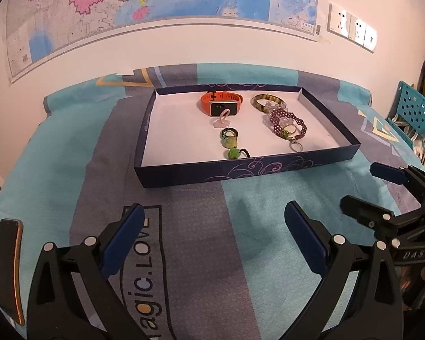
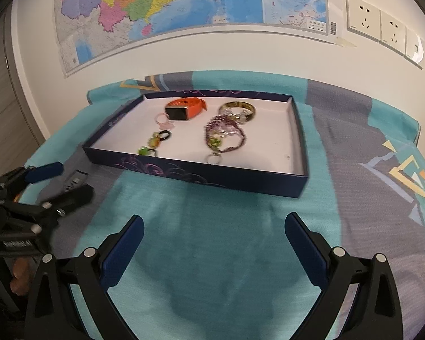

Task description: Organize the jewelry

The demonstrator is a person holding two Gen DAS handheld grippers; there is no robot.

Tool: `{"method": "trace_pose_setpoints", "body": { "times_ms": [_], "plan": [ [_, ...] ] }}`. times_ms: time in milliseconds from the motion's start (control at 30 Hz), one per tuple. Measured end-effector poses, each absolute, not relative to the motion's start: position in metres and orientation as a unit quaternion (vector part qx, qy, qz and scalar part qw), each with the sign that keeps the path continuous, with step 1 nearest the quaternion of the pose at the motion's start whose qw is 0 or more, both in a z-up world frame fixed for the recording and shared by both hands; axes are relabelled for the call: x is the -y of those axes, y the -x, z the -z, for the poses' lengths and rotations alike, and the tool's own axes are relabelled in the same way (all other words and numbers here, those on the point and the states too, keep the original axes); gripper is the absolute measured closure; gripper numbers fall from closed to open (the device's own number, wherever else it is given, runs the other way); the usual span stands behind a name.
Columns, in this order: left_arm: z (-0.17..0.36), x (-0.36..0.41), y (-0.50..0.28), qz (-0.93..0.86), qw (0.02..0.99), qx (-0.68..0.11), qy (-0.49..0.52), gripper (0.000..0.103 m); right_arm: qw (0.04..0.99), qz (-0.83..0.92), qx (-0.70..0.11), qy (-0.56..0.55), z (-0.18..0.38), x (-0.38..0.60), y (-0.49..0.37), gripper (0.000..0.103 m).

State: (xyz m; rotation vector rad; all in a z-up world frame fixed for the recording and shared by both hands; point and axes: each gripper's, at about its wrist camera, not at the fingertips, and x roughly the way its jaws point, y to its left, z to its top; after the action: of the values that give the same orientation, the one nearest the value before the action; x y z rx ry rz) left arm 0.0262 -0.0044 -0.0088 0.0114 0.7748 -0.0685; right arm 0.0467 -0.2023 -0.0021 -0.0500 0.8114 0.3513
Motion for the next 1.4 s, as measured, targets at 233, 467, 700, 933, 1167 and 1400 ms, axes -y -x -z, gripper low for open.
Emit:
{"method": "trace_pose_setpoints", "body": {
  "times_ms": [233,467,700,933,1167,1400],
  "plan": [
    [0.008,0.005,-0.025,0.031,0.931,-0.364,-0.018,0.006,0.907,-0.120,-0.403,0.000,0.006,0.245,-0.059,0.007],
    [0.013,0.004,-0.033,0.027,0.923,-0.383,-0.012,0.006,0.909,-0.128,-0.396,0.009,0.004,0.247,-0.056,0.007],
    [0.018,-0.011,-0.038,0.023,0.917,-0.398,0.008,0.006,0.909,-0.085,-0.407,0.020,0.003,0.299,-0.076,0.007],
    [0.016,-0.047,-0.042,-0.003,0.915,-0.403,0.025,0.006,0.896,-0.026,-0.444,0.008,0.019,0.379,-0.110,0.007],
    [0.017,-0.101,-0.047,-0.054,0.907,-0.415,0.042,0.006,0.887,-0.016,-0.461,0.008,0.030,0.417,-0.136,0.007],
    [0.027,-0.133,-0.060,-0.083,0.897,-0.435,0.018,0.006,0.884,-0.031,-0.466,0.009,0.033,0.423,-0.150,0.005]
  ]
}}
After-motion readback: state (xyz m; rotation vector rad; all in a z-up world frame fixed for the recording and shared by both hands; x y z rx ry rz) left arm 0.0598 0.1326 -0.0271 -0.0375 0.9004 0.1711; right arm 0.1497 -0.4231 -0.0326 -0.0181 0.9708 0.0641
